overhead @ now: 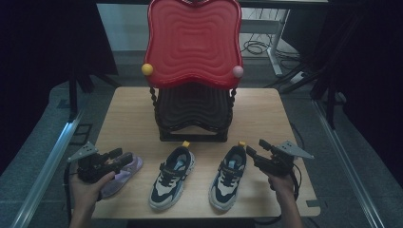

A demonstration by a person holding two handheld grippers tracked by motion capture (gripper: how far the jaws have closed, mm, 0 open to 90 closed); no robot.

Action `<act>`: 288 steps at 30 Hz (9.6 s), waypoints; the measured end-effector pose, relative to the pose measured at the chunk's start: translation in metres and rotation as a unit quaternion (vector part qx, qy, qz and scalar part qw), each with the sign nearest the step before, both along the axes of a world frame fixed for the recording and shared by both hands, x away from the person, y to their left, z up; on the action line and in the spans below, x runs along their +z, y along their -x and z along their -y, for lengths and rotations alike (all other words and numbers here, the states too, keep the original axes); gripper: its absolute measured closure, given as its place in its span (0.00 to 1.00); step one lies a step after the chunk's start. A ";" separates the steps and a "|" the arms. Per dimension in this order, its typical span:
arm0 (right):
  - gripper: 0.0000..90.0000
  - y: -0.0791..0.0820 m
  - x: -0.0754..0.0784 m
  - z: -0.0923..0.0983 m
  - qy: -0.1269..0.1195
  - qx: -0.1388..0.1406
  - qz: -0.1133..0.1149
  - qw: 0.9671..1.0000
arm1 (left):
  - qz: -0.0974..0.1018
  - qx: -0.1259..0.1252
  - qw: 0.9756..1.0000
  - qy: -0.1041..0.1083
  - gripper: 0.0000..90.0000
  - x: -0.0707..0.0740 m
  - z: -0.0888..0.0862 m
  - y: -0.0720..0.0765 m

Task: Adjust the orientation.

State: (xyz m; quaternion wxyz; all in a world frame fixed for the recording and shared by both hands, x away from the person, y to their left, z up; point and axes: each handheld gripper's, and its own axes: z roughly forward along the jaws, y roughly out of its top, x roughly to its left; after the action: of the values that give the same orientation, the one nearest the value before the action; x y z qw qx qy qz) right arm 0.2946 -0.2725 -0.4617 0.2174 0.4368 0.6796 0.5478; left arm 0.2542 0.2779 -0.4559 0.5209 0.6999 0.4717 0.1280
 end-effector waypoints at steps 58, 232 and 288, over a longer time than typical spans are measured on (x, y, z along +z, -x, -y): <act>0.40 0.012 -0.004 0.018 -0.023 0.003 0.011 1.000 | -0.041 -0.021 0.995 -0.093 0.95 0.025 -0.005 0.052; 0.42 0.020 -0.003 0.025 -0.013 -0.056 0.014 0.998 | -0.214 0.017 0.962 -0.168 1.00 -0.055 -0.059 -0.038; 0.37 0.014 -0.004 0.004 0.020 -0.032 0.002 0.999 | 0.000 -0.010 0.998 -0.066 0.45 0.020 0.002 -0.007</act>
State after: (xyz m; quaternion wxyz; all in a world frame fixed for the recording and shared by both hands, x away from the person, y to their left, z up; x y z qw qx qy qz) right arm 0.2804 -0.2767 -0.4654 0.2444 0.4528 0.6756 0.5280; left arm 0.2612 0.2763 -0.4355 0.4752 0.7374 0.4549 0.1536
